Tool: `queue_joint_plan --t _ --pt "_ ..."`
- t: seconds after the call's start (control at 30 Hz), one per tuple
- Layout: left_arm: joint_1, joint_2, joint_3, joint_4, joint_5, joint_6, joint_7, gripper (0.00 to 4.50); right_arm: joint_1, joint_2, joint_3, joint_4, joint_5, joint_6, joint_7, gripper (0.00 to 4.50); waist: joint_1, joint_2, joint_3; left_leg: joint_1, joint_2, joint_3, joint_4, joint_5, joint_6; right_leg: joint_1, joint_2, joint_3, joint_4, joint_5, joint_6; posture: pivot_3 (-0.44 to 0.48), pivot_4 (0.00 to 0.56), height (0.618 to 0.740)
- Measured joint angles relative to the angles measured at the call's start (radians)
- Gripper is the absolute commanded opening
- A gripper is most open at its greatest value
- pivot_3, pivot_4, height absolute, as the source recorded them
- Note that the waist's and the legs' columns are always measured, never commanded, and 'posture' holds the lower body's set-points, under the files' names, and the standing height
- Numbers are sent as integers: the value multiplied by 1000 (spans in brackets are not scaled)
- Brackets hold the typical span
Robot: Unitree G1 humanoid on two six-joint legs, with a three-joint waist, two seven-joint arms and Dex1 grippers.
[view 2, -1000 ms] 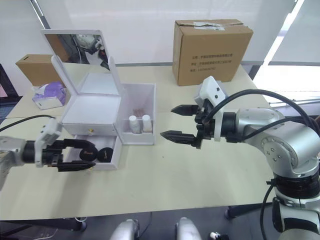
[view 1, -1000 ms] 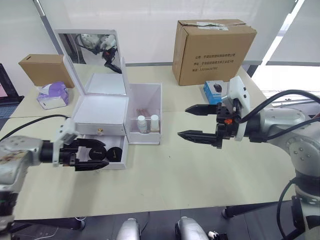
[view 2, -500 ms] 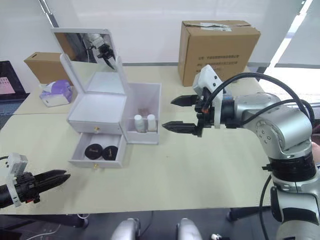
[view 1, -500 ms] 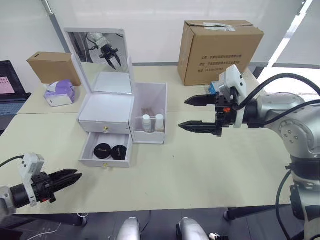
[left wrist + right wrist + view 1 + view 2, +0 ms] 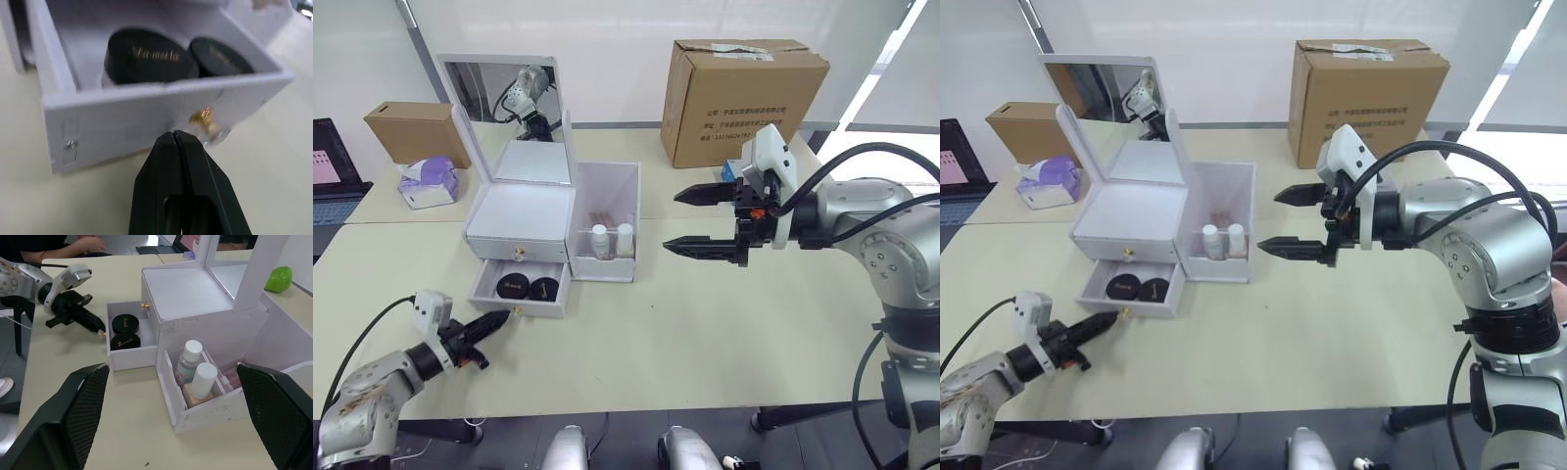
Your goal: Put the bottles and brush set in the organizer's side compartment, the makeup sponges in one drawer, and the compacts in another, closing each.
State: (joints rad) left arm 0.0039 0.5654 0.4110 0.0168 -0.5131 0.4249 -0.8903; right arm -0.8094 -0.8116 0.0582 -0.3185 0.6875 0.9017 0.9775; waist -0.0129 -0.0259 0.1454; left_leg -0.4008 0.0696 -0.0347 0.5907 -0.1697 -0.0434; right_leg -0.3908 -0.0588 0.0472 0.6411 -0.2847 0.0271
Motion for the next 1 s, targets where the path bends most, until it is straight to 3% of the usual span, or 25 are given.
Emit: queue_joint_plan --t 0.63,1.0 --pt "-286 -57 -152 286 124 -197 82 19 53 -24 -60 -77 33 47 -52 4500 13 0 0 -1 -1 0 1 0 0 2 0 0 -1 4 7 0 150 740" --pt "-298 -36 -151 345 116 -227 51 19 117 -50 -108 -125 84 94 -78 4500 5 0 0 -1 -1 0 1 0 0 2 0 0 -1 6 10 0 150 740"
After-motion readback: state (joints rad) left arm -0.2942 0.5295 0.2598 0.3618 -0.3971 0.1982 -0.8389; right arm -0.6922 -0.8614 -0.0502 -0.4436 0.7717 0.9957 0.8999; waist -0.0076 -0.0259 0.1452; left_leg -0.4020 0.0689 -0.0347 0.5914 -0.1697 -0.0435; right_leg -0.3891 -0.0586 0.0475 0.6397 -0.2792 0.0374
